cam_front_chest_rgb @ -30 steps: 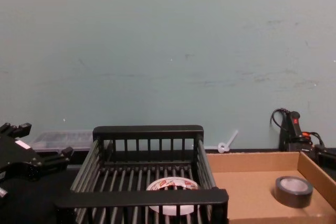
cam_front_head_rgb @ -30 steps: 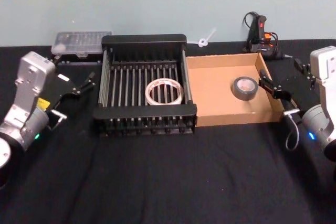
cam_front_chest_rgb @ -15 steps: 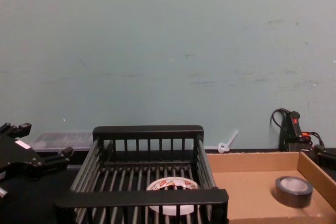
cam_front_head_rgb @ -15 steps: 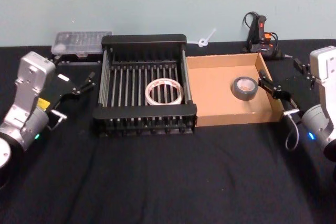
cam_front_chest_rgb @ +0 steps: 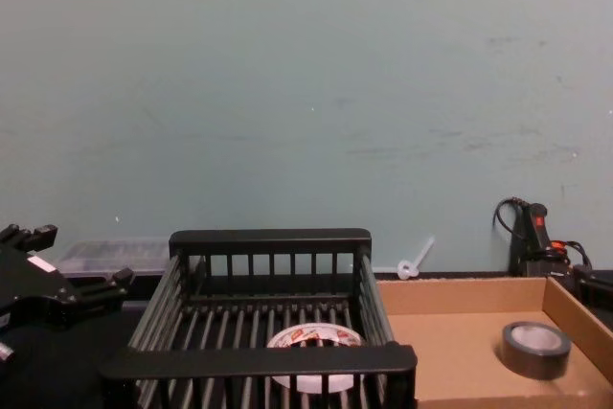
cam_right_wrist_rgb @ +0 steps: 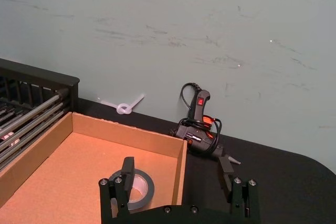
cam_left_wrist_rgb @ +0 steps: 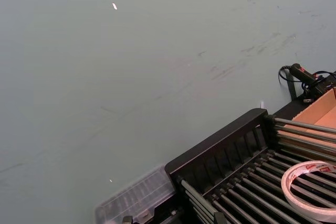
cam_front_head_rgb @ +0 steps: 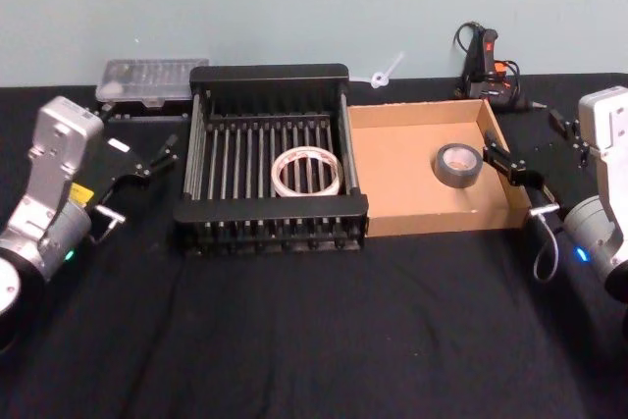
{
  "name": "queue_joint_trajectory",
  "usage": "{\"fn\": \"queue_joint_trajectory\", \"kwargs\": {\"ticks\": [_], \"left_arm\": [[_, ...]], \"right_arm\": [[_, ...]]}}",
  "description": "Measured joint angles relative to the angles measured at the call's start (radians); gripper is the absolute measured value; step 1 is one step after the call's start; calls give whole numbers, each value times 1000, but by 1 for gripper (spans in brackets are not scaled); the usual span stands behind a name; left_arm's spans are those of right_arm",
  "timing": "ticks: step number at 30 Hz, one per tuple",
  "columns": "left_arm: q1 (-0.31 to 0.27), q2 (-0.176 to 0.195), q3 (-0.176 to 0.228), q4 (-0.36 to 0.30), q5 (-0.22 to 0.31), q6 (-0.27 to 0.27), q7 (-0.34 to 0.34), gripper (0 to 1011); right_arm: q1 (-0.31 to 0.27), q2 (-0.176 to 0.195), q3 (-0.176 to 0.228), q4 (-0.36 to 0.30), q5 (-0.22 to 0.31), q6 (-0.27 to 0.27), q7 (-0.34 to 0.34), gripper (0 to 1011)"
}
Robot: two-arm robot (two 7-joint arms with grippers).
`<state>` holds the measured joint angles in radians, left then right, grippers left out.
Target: Pick up the white tape and place it into the black box , Pick up the silver tape and place it into the brown box.
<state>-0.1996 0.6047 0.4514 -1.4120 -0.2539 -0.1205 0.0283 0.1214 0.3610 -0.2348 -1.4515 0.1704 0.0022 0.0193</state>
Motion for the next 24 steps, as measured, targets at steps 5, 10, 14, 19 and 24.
{"fn": "queue_joint_trajectory", "kwargs": {"ticks": [5,10,14,19,24], "left_arm": [[0,0,0,0,0,0,0,1001],[0,0,0,0,0,0,0,1002],[0,0,0,0,0,0,0,1001],[0,0,0,0,0,0,0,1001],[0,0,0,0,0,0,0,1001]], "right_arm": [[0,0,0,0,0,0,0,1002],[0,0,0,0,0,0,0,1002],[0,0,0,0,0,0,0,1002],[0,0,0,0,0,0,0,1002],[0,0,0,0,0,0,0,1002]]}}
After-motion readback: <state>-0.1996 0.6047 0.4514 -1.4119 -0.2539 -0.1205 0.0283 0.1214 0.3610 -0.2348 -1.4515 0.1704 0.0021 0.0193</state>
